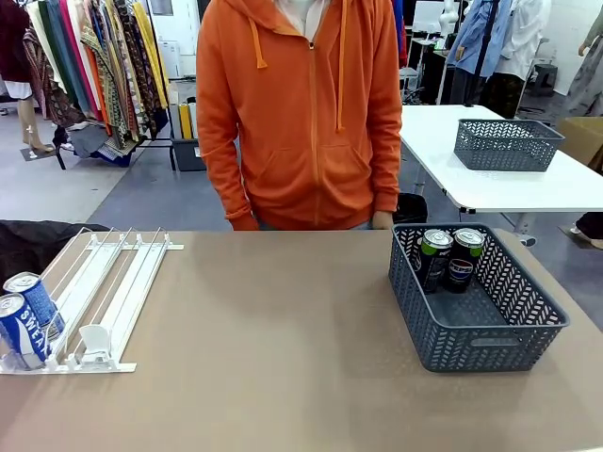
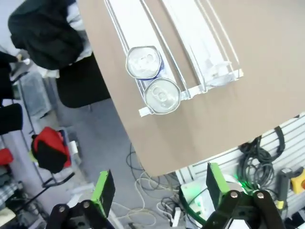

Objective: Retrieve and store the cans from the dispenser.
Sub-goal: Pick up one can from the Automatic Can Dispenser and place it in the middle of the table.

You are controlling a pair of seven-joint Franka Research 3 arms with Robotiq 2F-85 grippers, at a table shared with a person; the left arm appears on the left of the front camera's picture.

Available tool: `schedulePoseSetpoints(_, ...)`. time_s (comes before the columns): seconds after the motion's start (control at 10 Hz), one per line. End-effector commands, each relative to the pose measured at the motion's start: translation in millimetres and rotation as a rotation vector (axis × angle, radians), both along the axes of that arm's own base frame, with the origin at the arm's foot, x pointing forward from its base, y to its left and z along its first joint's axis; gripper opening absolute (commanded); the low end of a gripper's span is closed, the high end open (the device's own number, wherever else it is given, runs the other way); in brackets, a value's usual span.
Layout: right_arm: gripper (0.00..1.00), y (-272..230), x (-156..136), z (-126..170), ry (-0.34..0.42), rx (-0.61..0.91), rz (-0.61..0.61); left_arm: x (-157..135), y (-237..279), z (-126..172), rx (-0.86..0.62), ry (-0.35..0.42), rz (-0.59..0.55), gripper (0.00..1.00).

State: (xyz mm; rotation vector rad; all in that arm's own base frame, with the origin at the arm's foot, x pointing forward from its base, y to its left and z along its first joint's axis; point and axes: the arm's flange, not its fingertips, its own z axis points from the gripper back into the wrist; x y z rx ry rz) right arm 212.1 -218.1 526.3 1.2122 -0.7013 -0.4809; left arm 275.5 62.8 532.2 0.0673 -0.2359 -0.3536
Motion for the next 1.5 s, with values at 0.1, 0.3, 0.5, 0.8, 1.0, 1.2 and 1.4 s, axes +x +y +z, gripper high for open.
schedulePoseSetpoints(0.1,1.0,0,1,1,-0.039,0.01,0.001,30,7,-47,-0.103,0.039,0.158,1.0)
schedulePoseSetpoints(0.3,1.0,0,1,1,-0.039,0.01,0.001,47,8,-78,-0.17,0.072,0.262,1.0)
schedulePoseSetpoints(0.5,1.0,0,1,1,-0.039,0.01,0.001,61,0,-97,-0.157,0.051,0.323,1.0)
schedulePoseSetpoints(0.8,1.0,0,1,1,-0.039,0.01,0.001,67,-8,-111,-0.148,0.083,0.338,1.0)
schedulePoseSetpoints(1.0,1.0,0,1,1,-0.039,0.01,0.001,68,-11,-122,-0.122,0.091,0.352,1.0)
schedulePoseSetpoints(1.2,1.0,0,1,1,-0.039,0.01,0.001,68,-14,-131,-0.102,0.096,0.36,1.0)
schedulePoseSetpoints(1.4,1.0,0,1,1,-0.039,0.01,0.001,65,-15,-137,-0.091,0.116,0.363,1.0)
